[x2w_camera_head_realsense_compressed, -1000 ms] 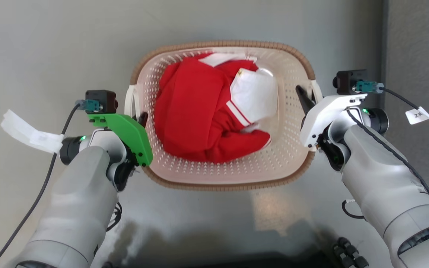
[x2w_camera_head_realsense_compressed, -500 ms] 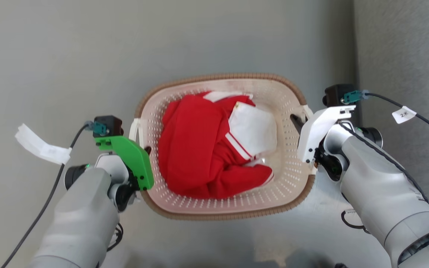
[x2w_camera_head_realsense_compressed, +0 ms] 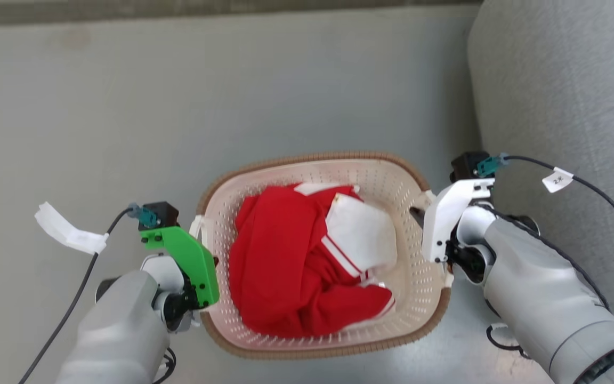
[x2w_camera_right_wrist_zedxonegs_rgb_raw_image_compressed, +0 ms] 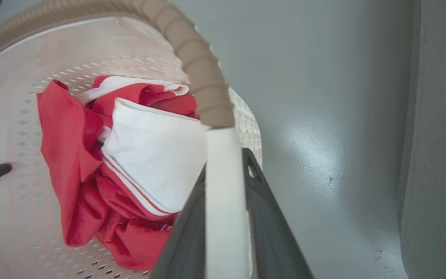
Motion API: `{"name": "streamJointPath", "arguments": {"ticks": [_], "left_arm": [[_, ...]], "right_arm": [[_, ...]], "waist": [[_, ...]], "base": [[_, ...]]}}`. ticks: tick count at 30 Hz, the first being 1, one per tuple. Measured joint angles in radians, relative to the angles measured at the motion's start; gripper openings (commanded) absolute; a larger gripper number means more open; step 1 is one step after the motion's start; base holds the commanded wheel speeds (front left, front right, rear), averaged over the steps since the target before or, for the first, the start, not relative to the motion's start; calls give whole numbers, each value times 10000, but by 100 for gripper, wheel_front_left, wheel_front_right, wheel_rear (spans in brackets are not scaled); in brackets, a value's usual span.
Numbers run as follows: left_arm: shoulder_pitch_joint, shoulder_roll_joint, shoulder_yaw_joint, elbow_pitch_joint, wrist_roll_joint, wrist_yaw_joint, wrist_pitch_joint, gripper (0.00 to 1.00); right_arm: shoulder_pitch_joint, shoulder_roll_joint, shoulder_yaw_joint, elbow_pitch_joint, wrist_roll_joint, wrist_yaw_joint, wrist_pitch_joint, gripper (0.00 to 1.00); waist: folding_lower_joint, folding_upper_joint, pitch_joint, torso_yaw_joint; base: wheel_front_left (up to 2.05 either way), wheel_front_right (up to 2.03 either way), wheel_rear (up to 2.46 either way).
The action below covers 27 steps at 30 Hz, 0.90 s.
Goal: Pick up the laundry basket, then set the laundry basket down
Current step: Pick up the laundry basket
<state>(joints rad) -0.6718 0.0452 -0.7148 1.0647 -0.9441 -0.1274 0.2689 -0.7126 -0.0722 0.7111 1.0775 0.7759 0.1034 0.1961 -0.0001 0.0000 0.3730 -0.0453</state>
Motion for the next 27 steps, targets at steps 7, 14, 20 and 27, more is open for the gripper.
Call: {"name": "streamJointPath", "arguments": {"ticks": [7, 14, 20, 27], "left_arm": [[157, 10, -121, 86, -228, 0, 374, 0], [323, 13, -247, 153, -384, 0, 744, 0], [411, 21, -324, 224, -485, 0, 1118, 0], [469, 36, -387, 247, -740, 2, 1498, 0]], "right_arm": [[142, -23, 205, 0, 320, -2, 439, 0], [259, -69, 491, -13, 652, -12, 920, 0], [305, -79, 696, -8, 882, -15, 1335, 0], [389, -98, 851, -8, 1149, -90, 1712, 0]], "waist": [[0, 0, -736, -74], [0, 0, -1427, -146], [0, 0, -1872, -207], [0, 0, -2096, -259]], "base": [[0, 0, 0], [0, 0, 0], [0, 0, 0], [0, 0, 0]]}}
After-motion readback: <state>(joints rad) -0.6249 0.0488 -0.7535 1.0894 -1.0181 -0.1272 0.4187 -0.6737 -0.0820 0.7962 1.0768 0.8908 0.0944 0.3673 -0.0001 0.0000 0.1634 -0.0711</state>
